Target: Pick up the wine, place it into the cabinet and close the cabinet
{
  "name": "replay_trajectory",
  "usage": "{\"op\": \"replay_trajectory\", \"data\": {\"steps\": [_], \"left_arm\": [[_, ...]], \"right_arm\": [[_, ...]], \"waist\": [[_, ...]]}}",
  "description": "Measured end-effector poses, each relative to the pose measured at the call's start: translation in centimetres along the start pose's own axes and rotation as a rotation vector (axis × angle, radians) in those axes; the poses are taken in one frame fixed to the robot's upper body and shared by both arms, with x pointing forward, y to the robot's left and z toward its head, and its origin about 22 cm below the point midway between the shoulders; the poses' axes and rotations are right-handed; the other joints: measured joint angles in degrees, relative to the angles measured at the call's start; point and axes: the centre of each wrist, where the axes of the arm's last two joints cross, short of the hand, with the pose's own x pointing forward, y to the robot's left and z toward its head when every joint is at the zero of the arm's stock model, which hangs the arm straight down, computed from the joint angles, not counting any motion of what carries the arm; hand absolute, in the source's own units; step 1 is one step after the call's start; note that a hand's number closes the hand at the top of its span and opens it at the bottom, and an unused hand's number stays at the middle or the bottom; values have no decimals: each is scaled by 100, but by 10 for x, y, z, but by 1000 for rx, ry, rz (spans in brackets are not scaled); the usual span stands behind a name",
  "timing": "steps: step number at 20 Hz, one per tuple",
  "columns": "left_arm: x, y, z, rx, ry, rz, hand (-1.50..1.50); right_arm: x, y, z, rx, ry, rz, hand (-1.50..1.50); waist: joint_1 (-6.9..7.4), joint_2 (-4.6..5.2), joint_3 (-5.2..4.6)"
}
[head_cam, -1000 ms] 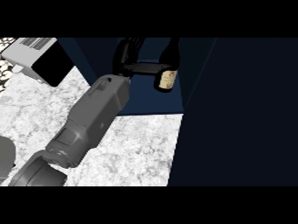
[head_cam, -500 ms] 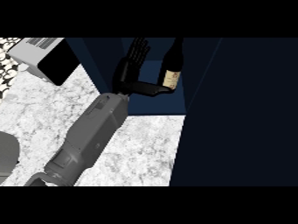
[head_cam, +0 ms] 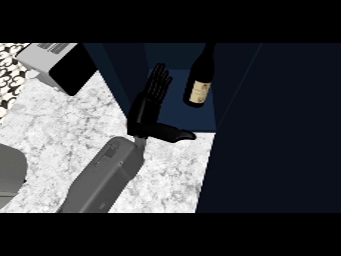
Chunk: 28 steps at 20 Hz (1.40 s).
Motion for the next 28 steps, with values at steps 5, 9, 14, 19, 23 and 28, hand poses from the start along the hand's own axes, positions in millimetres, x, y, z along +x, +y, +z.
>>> {"op": "replay_trajectory", "data": {"steps": [5, 9, 14, 19, 23, 28], "left_arm": [[-2, 0, 41, 8, 10, 23, -150], [3, 6, 72, 19, 4, 50, -150], [14, 28, 105, 40, -2, 85, -150], [27, 48, 123, 56, -24, 90, -150], [43, 72, 134, 65, -50, 71, -150], [60, 95, 150, 88, -82, 30, -150]], "right_arm": [[0, 0, 3, 5, 6, 3, -150], [1, -1, 1, 15, 6, 20, -150], [3, -6, 0, 66, 15, 60, -150], [2, -5, 2, 154, 11, 65, -150], [0, -1, 6, 273, 40, 47, 150], [0, 3, 12, 448, 54, 22, 150]], "waist": [[-20, 16, 0], [-32, 34, -3], [-58, 50, -4], [-82, 64, -1], [-69, 66, -2], [-65, 63, -4]]}}
